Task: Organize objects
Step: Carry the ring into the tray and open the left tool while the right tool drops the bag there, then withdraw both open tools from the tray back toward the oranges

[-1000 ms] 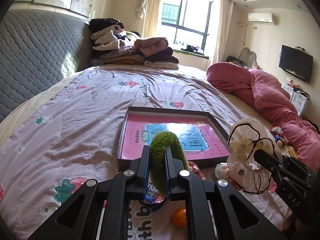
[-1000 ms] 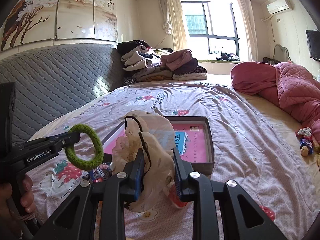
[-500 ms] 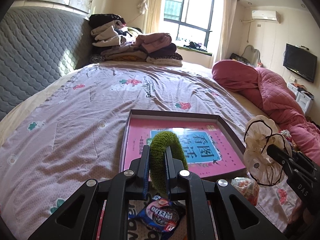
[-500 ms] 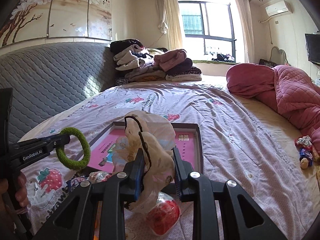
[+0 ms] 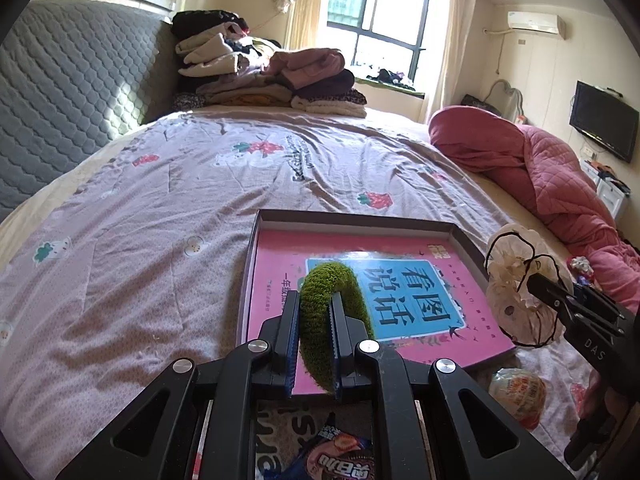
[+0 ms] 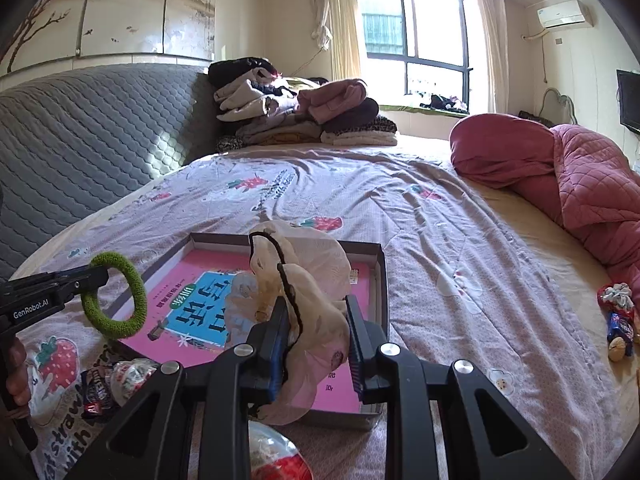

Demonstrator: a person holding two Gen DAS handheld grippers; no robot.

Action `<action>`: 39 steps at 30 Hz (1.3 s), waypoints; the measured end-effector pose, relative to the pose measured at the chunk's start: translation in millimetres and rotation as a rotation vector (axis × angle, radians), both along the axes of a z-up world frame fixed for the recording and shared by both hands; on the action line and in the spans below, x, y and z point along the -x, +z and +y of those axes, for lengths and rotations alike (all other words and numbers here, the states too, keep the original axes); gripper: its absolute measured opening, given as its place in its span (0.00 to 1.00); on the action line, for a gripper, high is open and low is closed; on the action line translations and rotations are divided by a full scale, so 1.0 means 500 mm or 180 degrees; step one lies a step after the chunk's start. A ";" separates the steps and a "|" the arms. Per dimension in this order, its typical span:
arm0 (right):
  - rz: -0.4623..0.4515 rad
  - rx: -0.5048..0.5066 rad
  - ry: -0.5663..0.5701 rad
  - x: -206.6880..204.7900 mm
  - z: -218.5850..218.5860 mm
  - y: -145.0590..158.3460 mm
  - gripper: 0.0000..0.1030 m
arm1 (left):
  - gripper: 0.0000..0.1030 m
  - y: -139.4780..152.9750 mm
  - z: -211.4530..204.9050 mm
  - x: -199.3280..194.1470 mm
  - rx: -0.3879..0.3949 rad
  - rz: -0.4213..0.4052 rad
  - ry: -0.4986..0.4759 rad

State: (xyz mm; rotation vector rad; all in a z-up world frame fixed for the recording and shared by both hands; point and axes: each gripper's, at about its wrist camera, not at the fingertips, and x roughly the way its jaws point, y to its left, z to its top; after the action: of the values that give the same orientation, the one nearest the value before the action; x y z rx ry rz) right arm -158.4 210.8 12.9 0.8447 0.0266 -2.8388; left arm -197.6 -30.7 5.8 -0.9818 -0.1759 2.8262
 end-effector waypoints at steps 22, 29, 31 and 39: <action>-0.0406 -0.0126 -0.0073 0.053 -0.004 -0.064 0.30 | 0.13 -0.069 -0.002 0.049 0.0041 -0.0235 -0.0010; -0.0354 -0.0144 -0.0151 0.051 0.003 -0.049 0.49 | 0.25 -0.067 0.001 0.048 0.0037 -0.0232 -0.0004; -0.0326 -0.0161 -0.0178 0.050 0.003 -0.045 0.52 | 0.32 -0.065 -0.002 0.048 0.0022 -0.0223 0.0003; -0.0208 -0.0187 -0.0240 0.045 0.007 -0.028 0.57 | 0.51 -0.042 -0.014 0.038 -0.0080 -0.0051 0.0043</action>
State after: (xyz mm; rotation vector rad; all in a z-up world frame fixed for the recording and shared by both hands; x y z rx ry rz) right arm -180.9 214.2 -1.1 0.9701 0.0709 -2.8913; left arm -216.7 -37.7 -15.3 -1.0019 -0.2200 2.8220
